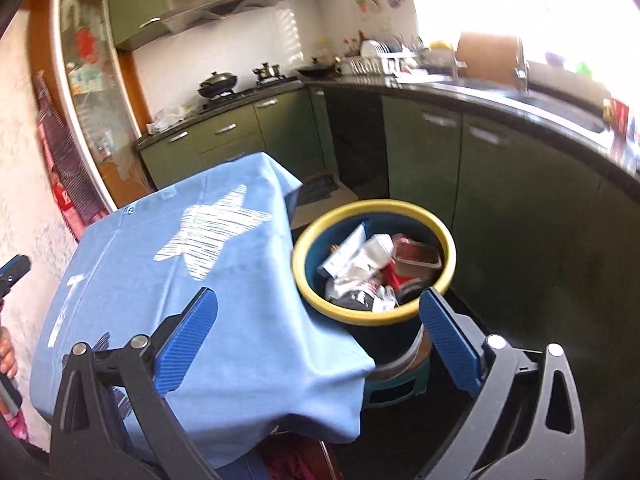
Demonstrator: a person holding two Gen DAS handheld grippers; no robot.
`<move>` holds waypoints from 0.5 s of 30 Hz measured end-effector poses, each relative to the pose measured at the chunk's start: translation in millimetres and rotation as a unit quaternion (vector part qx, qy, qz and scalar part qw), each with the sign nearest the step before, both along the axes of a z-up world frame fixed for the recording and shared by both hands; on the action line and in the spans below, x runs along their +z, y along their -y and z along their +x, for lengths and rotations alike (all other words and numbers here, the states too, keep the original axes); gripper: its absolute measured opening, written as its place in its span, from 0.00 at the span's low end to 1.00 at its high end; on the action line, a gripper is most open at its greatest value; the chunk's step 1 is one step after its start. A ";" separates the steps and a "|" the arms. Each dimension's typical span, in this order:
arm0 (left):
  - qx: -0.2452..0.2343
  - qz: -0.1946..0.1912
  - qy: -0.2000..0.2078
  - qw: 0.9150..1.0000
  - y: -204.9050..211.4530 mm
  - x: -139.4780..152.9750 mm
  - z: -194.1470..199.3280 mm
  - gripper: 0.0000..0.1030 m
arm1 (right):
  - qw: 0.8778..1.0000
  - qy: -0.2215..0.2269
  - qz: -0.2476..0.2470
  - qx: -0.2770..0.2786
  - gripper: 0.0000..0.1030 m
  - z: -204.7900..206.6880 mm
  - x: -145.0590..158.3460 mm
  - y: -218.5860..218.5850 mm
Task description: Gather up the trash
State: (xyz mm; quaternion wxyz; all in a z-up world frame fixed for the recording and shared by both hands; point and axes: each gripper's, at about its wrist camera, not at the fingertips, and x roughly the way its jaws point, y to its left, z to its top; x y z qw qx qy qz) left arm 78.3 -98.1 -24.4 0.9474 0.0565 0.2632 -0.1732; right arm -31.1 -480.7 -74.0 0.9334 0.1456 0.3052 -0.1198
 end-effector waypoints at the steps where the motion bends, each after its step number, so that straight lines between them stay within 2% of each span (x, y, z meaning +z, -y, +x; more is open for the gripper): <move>1: 0.012 -0.005 0.003 1.000 -11.2 1.1 -5.0 0.95 | 1.000 0.004 -0.011 0.003 0.93 -1.4 5.5 -7.9; 4: 0.056 -0.026 0.021 0.998 -50.1 8.8 -29.7 0.95 | 0.999 0.017 -0.031 0.012 0.93 -6.0 17.6 -24.3; 7: 0.076 -0.025 0.036 0.996 -70.9 15.3 -46.6 0.95 | 0.998 0.033 -0.049 0.014 0.93 -12.1 30.0 -37.7; 15: 0.075 -0.049 0.051 0.995 -92.3 29.5 -64.6 0.95 | 0.992 0.053 -0.110 0.012 0.93 -25.4 56.4 -69.3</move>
